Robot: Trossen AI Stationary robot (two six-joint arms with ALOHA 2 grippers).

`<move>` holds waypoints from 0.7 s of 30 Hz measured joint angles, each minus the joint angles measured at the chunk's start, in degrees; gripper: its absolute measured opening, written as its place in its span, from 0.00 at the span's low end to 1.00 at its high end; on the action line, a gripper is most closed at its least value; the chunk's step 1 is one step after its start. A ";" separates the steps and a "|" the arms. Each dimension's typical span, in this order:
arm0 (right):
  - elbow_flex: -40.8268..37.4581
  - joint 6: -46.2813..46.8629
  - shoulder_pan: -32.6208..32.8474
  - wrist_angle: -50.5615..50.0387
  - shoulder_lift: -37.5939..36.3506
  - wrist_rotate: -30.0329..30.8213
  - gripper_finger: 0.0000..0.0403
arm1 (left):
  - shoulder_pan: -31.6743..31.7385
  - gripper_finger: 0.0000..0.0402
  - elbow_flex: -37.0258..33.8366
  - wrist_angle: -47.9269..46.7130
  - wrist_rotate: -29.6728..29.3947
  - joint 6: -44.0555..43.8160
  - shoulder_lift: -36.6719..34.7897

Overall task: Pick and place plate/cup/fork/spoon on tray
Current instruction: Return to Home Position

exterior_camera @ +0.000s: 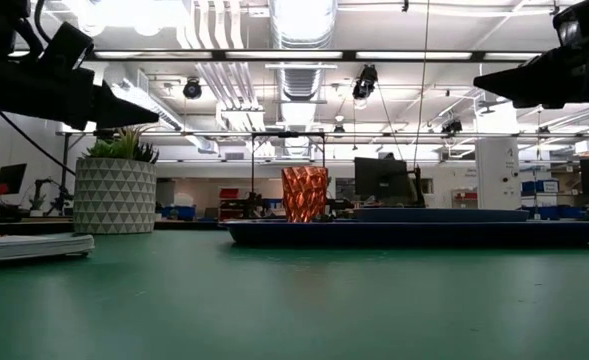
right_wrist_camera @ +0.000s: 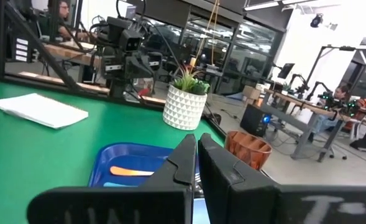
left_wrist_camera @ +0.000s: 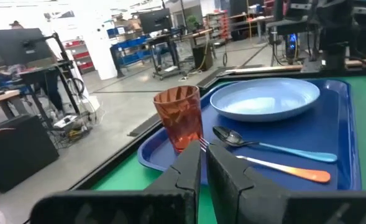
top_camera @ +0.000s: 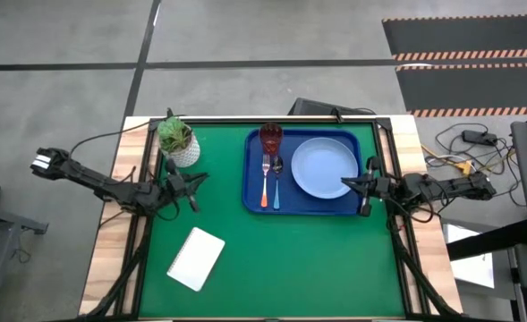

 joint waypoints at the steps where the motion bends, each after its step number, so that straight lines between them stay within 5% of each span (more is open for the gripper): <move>1: 0.00 -0.01 0.00 -0.02 0.21 0.00 0.02 | -0.02 0.02 0.00 0.00 0.05 0.00 0.34; 21: 0.00 -0.13 0.00 -0.04 0.24 0.00 0.02 | 0.00 0.02 -0.02 -0.04 0.07 0.00 11.55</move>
